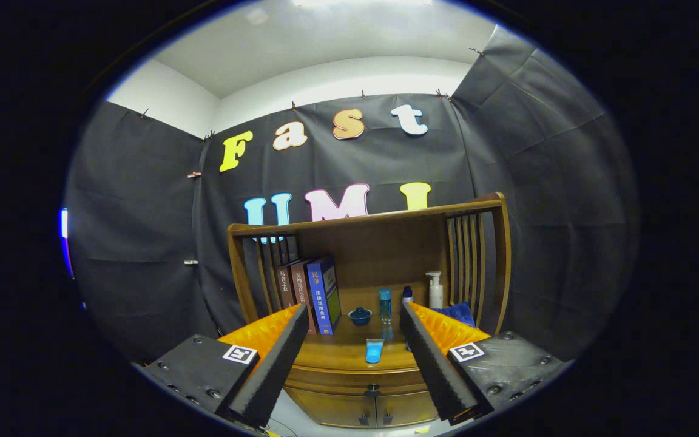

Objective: Pull open the drawer, take out the items inside it, and place them on the countertop above the cabinet.

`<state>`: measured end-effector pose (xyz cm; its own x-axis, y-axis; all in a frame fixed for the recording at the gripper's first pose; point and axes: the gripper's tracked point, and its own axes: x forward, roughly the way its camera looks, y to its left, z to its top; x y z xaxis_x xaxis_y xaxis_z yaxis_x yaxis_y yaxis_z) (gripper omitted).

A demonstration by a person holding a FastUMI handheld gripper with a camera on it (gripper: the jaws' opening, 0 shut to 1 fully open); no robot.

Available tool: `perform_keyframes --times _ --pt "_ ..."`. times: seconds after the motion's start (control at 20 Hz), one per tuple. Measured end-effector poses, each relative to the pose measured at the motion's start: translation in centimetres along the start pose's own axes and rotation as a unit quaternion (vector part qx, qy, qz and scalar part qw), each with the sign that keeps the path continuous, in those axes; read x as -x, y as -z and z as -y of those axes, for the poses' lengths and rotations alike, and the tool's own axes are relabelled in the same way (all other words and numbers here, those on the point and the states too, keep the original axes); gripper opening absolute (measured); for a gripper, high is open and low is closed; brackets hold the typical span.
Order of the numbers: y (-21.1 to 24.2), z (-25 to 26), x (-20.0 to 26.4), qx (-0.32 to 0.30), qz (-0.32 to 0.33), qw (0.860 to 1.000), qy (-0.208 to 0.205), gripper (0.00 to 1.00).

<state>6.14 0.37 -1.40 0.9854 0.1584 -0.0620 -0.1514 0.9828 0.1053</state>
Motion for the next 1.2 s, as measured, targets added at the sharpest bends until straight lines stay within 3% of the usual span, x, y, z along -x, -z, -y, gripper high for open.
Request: perform_keyframes --times 1.2 --pt "0.24 0.89 0.01 -0.004 -0.001 1.0 0.007 0.99"
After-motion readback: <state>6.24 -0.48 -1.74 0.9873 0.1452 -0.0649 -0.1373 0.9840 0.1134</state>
